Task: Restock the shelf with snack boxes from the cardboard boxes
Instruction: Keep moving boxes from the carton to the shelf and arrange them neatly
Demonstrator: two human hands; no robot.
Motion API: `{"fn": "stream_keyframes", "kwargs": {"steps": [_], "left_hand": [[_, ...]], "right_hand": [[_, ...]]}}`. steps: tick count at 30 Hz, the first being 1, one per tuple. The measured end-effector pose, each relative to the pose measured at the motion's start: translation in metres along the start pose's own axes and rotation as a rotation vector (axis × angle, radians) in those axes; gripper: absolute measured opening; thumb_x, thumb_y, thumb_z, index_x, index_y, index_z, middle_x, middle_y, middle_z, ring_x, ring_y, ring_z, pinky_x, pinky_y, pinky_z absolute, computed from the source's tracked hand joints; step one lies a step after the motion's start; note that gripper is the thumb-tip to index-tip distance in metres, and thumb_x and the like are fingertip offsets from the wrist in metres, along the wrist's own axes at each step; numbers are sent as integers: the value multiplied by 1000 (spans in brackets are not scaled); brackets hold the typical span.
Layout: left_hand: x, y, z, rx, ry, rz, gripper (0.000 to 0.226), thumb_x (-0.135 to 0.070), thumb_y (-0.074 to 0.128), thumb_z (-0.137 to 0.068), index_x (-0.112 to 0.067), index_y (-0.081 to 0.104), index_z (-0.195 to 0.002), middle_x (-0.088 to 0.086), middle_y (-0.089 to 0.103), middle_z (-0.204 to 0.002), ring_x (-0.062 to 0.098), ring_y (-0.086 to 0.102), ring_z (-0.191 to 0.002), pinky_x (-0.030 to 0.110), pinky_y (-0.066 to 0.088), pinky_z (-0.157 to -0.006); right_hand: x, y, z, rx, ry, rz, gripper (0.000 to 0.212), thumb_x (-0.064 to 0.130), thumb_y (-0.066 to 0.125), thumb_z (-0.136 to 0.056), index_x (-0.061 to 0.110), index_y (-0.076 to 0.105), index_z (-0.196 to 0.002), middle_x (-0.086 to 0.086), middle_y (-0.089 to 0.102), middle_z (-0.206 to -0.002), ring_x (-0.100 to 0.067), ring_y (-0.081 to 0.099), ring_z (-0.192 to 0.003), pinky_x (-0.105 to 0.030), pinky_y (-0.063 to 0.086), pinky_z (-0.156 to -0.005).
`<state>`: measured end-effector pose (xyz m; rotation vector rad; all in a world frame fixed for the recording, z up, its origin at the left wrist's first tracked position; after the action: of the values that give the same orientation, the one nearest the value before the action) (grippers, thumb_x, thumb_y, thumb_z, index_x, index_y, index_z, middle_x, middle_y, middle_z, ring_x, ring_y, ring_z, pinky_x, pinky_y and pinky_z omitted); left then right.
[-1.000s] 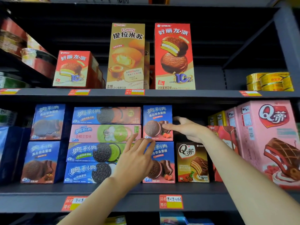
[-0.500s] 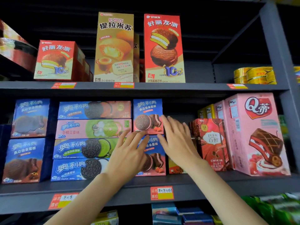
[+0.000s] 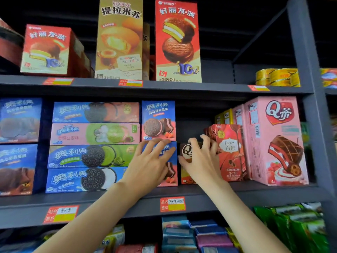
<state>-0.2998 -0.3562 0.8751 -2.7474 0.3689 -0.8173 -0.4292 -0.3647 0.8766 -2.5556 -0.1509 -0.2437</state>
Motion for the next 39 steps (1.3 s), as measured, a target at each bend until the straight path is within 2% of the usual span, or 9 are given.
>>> {"fn": "stream_keyframes", "kwargs": {"steps": [4, 10, 17, 22, 27, 30, 34, 37, 39], "left_hand": [[3, 0, 0, 35, -5, -7, 46, -24, 38, -74, -16, 67, -109, 9, 63, -117, 29, 60, -100, 42, 49, -85], [-1, -4, -2, -12, -8, 5, 47, -24, 38, -74, -15, 67, -110, 9, 63, -117, 28, 57, -102, 42, 47, -87], [-7, -5, -5, -6, -31, 16, 48, -24, 36, -75, -14, 68, -109, 9, 64, -116, 29, 63, -100, 44, 50, -85], [0, -6, -1, -55, -45, 2, 46, -24, 37, -74, -14, 67, -108, 9, 63, -116, 29, 58, -102, 43, 49, -84], [4, -9, 4, -120, -34, -20, 44, -23, 39, -75, -13, 65, -107, 10, 62, -116, 27, 45, -107, 43, 38, -88], [4, -10, 4, -128, -52, -31, 44, -23, 37, -75, -12, 66, -107, 10, 62, -115, 28, 47, -105, 41, 34, -88], [-6, -12, 0, -95, -58, 3, 47, -23, 36, -74, -13, 68, -106, 8, 64, -112, 28, 60, -98, 42, 49, -84], [-21, -18, -10, -115, -26, 57, 46, -24, 36, -75, -14, 68, -106, 6, 64, -113, 25, 61, -97, 41, 49, -87], [-33, -21, -21, -136, -9, 69, 43, -26, 37, -78, -15, 67, -107, 5, 64, -114, 23, 61, -101, 40, 43, -91]], "right_hand": [[-3, -2, -3, -9, 24, -28, 61, 51, 58, -83, 24, 36, -133, -7, 22, -144, -35, 31, -125, -40, 44, -93], [-10, -12, 0, -62, 13, -115, 55, 47, 64, -79, 24, 43, -123, -5, 31, -135, -31, 35, -118, -38, 45, -89], [-7, -8, 3, -53, -18, -158, 58, 46, 61, -85, 19, 39, -131, -7, 23, -139, -28, 26, -128, -30, 40, -95], [-4, -4, 2, -33, -33, -166, 57, 45, 59, -87, 18, 39, -133, -8, 22, -141, -28, 23, -131, -32, 38, -98], [-13, -42, 1, -317, -88, -241, 31, 21, 49, -94, 10, 56, -123, -7, 42, -131, -20, 35, -124, -32, 39, -101], [-12, -41, -2, -208, -138, -135, 35, 12, 46, -94, 14, 51, -129, -3, 40, -134, -19, 32, -126, -29, 35, -102], [-5, -25, 6, -66, -220, -80, 45, 8, 46, -93, 18, 43, -137, -1, 35, -140, -18, 30, -129, -31, 33, -107], [-25, -44, -7, -147, -156, -106, 42, 10, 46, -94, 18, 46, -135, -2, 38, -139, -19, 30, -130, -31, 29, -108], [-51, -61, -24, -196, -50, -39, 41, 20, 45, -95, 17, 45, -135, -6, 39, -140, -24, 32, -129, -35, 28, -106]]}}
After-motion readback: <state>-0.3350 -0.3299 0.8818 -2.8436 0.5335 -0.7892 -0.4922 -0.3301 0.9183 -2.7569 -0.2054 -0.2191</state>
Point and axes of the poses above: each hand's wrist, its own z-axis away from the middle knuckle, its own y-axis out of the palm, x = y × z, the point moved 8 cm from there along -z, towards the middle knuckle
